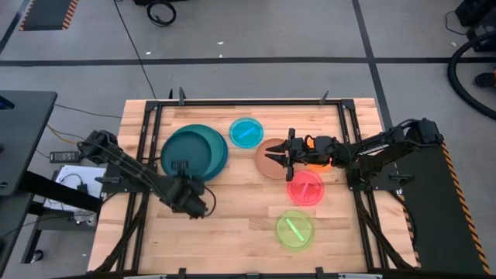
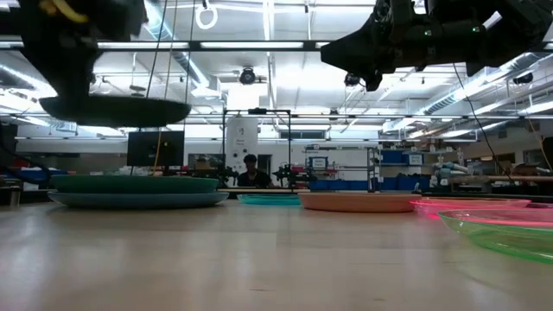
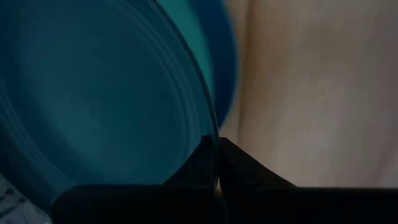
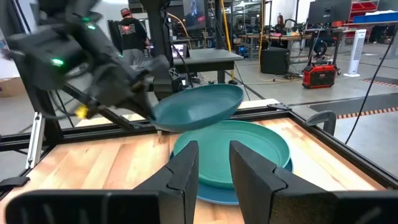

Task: Stack plastic plates
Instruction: Stack the dark blue plate on top of the green plate

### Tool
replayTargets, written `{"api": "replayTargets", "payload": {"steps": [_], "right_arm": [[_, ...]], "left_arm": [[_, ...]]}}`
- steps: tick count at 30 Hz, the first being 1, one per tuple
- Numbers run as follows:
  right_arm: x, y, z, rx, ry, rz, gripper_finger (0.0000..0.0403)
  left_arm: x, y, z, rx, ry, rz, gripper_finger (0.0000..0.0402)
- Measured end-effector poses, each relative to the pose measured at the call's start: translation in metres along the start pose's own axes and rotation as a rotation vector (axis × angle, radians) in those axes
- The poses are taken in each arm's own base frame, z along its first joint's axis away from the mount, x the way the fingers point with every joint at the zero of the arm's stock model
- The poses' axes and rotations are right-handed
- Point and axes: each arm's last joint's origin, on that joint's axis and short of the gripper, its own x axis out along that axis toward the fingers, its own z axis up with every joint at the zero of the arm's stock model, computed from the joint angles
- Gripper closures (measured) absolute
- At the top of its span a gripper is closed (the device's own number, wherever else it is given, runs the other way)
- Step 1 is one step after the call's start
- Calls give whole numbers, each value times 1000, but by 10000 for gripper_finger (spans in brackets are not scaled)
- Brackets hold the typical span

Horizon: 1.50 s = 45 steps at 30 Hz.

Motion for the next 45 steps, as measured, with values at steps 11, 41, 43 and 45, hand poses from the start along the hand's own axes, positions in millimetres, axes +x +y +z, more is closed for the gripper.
{"api": "replayTargets", "payload": {"steps": [11,41,43,45], "right_arm": [[0,0,0,0,-5,-2,302],[-1,9,-1,-3,3,36,302],[-1,9,-1,-5,1,33,302],[-1,9,-1,-6,2,33,302]], "left_arm": [[68,16,-2,76,35,-25,388],[102,61,-9,11,-61,-280,388],[101,60,-9,2,-65,-281,385],[101,59,-8,-41,-72,-257,375]]}}
